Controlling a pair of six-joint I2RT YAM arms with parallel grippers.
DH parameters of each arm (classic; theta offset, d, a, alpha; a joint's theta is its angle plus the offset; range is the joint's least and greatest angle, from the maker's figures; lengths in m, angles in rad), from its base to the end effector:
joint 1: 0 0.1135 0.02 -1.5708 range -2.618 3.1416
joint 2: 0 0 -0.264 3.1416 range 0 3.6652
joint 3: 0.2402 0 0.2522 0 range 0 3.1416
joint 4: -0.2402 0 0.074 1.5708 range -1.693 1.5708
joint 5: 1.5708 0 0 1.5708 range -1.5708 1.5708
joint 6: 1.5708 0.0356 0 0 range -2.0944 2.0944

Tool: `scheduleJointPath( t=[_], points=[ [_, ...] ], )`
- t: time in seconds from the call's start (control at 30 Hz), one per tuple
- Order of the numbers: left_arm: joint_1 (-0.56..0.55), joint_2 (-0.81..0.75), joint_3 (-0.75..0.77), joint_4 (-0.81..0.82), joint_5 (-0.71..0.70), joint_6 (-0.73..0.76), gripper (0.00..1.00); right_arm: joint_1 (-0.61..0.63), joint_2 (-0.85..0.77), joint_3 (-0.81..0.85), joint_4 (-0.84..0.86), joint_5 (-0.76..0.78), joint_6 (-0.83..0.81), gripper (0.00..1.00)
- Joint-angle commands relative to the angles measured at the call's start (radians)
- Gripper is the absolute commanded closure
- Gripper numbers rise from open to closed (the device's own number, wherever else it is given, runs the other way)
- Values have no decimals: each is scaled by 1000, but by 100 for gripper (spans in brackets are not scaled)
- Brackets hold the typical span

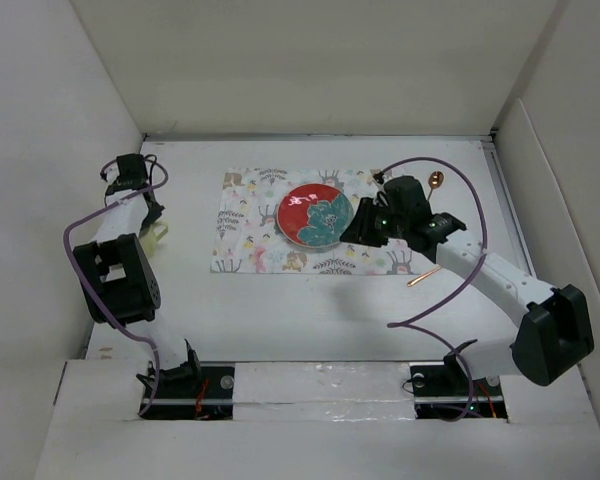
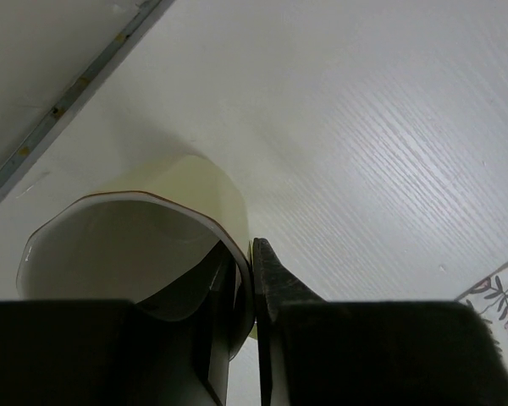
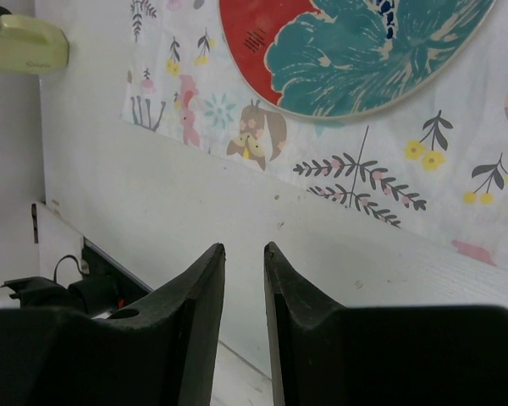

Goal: Set the dinner table for one person

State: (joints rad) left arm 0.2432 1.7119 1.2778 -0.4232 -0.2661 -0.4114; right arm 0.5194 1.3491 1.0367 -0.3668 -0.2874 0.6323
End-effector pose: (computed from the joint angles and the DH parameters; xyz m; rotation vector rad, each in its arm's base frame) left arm 0.3622 0.0995 0.2444 -0.8848 2.2337 0.2449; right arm 0.2534 0.1565 0.2849 -0.0301 2.3907 0.9102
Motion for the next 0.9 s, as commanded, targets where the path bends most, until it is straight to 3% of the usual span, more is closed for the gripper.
scheduleJointPath(
  t=[0.0, 0.1, 0.13, 0.3, 0.37, 0.4, 0.57, 0.6, 0.63, 0.7, 0.73, 0.87],
  points=[
    [-25, -81, 14, 5, 65, 34, 100, 18, 7, 59, 9, 4, -9, 68],
    [-87, -171, 104, -25, 122, 88, 100, 18, 10, 88, 2, -7, -9, 67],
    [-103, -190, 136, -20, 207, 103, 100, 8, 10, 109, -4, -9, -14, 66],
    [-299, -271, 199, -5, 392, 200, 100, -42, -1, 186, -17, -38, -20, 64],
    [-366, -302, 199, 6, 496, 259, 100, -77, -1, 218, -21, -59, -26, 78],
    [-456, -325, 195, 17, 552, 288, 100, -103, 10, 270, -29, -99, -31, 99],
    [-548, -327, 173, 44, 740, 298, 100, -121, 31, 351, -43, -194, -82, 100],
    [-548, -318, 172, 52, 777, 293, 100, -121, 31, 365, -47, -208, -92, 98],
    [-558, -310, 173, 58, 835, 286, 100, -110, 25, 378, -50, -237, -106, 81],
    [-558, -275, 193, 45, 829, 218, 100, -57, 4, 373, -34, -242, -164, 58],
    [-558, -252, 219, 20, 815, 203, 100, -35, -7, 347, -23, -219, -190, 41],
    [-558, -141, 398, -120, 817, 143, 100, 85, -50, 269, 56, -87, -292, 33]
  ],
)
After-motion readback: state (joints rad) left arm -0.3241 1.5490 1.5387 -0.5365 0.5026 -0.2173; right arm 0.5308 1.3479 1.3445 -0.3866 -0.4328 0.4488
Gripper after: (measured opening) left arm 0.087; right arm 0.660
